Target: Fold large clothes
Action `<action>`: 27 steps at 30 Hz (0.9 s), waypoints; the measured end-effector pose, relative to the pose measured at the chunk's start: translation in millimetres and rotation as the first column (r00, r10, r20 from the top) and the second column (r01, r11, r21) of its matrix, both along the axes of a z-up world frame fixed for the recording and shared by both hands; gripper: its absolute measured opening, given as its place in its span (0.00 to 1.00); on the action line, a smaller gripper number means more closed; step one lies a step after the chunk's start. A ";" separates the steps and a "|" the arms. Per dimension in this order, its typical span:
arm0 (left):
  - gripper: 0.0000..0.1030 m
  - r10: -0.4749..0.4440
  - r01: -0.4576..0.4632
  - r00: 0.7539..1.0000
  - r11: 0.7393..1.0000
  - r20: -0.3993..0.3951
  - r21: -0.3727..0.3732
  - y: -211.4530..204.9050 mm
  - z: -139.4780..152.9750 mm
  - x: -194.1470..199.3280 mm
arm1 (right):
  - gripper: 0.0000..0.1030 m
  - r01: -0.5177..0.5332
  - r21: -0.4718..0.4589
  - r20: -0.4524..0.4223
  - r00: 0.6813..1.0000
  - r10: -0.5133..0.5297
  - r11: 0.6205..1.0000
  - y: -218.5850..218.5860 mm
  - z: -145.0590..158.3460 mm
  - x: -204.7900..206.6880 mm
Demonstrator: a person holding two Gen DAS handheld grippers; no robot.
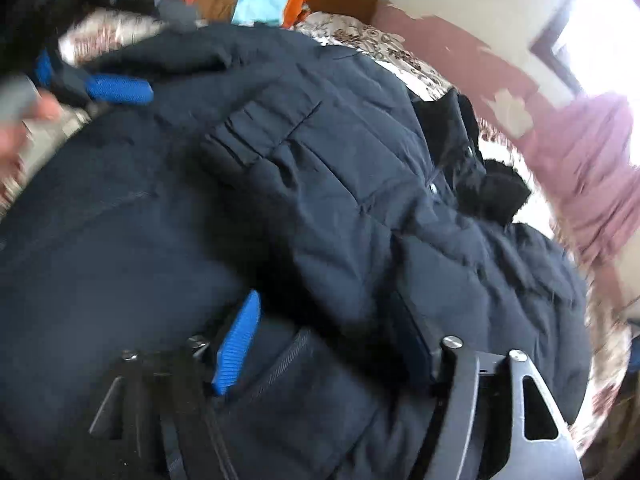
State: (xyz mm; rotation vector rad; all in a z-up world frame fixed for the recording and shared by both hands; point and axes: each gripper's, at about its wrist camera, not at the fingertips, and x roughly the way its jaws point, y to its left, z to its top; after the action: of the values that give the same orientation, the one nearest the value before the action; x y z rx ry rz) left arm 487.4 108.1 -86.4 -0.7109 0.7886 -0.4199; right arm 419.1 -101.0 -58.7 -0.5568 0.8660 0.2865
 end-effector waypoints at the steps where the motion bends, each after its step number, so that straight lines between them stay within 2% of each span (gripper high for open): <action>1: 0.98 -0.008 0.008 1.000 1.000 0.005 0.023 -6.3 0.9 0.6 | 0.62 0.009 0.017 -0.008 1.000 -0.008 1.000 -4.0 3.5 -7.7; 3: 0.98 -0.042 0.041 0.999 0.997 0.023 0.067 -22.8 4.8 0.2 | 0.62 0.027 0.033 -0.006 1.000 -0.027 0.999 -17.2 9.9 -32.9; 6: 0.91 -0.106 0.103 0.994 0.989 0.024 0.109 -49.3 8.8 -2.3 | 0.62 0.053 0.029 0.018 0.998 -0.054 0.998 -44.0 23.4 -52.9; 8: 0.78 -0.119 0.122 0.992 0.968 -0.028 0.220 -70.7 4.5 1.9 | 0.62 0.075 0.025 0.034 0.997 -0.076 0.997 -58.8 28.2 -68.6; 9: 0.61 -0.106 0.113 0.994 0.958 -0.040 0.264 -77.9 0.3 2.3 | 0.62 0.086 0.025 0.039 0.995 -0.086 0.996 -65.5 29.3 -73.7; 10: 0.51 -0.097 0.107 0.994 0.953 -0.049 0.283 -81.5 -1.5 4.8 | 0.62 0.100 0.026 0.045 0.994 -0.101 0.995 -72.3 29.3 -84.4; 12: 0.43 -0.074 0.099 0.993 0.945 -0.088 0.313 -92.6 -10.0 13.7 | 0.62 0.128 0.027 0.054 0.990 -0.130 0.991 -88.4 32.8 -82.4; 15: 0.11 -0.022 0.038 0.998 0.936 -0.051 0.349 -95.6 -7.2 12.8 | 0.62 0.187 0.025 0.099 0.977 -0.189 0.982 -114.5 40.8 -71.7; 17: 0.08 -0.012 0.013 1.000 0.934 -0.004 0.356 -95.1 0.4 8.5 | 0.62 0.225 0.041 0.153 0.961 -0.229 0.973 -127.3 50.2 -57.0; 19: 0.06 0.010 -0.042 0.996 0.918 0.083 0.394 -94.8 15.8 0.9 | 0.62 0.269 0.085 0.213 0.936 -0.281 0.959 -141.0 63.2 -55.3; 23: 0.06 0.092 -0.222 0.953 0.859 0.288 0.462 -81.6 50.0 -19.5 | 0.62 0.336 0.213 0.287 0.876 -0.388 0.917 -170.6 83.2 -38.6; 25: 0.06 0.118 -0.279 0.934 0.831 0.336 0.481 -76.5 58.6 -20.9 | 0.59 0.366 0.273 0.282 0.854 -0.438 0.890 -183.2 85.5 -24.4; 27: 0.06 0.132 -0.314 0.925 0.793 0.356 0.522 -71.3 60.6 -17.7 | 0.48 0.378 0.305 0.258 0.851 -0.458 0.874 -193.1 79.4 -3.6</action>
State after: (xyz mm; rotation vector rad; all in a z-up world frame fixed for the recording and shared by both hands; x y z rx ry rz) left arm 469.8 36.9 -25.8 -0.1565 0.4849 -0.0509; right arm 415.4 -294.0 20.7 -0.1626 0.5992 -0.1044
